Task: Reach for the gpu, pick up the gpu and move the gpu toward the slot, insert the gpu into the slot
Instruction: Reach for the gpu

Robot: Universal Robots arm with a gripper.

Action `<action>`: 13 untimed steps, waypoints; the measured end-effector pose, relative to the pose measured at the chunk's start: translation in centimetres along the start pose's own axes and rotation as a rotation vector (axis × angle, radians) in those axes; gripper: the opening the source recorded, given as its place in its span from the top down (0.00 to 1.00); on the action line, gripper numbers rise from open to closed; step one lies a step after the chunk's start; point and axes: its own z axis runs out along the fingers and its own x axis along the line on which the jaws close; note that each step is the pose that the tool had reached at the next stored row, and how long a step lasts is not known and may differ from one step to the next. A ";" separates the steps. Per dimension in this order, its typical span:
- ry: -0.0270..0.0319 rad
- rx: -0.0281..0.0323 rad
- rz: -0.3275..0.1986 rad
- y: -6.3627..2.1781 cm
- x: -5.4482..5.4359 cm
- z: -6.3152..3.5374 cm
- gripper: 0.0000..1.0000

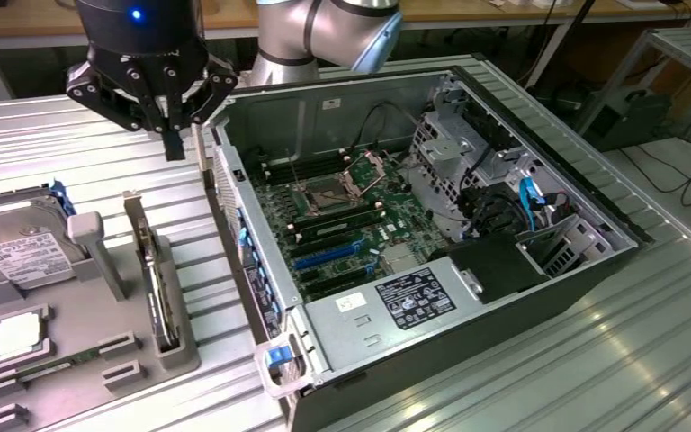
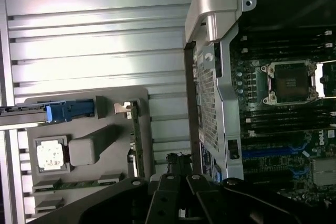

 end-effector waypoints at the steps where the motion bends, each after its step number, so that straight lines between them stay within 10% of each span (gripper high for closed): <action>1: -0.0001 -0.0001 0.000 -0.02 0.1 0.00 0.89; 13: 0.0003 -0.0016 -0.002 -0.59 1.6 -0.07 0.89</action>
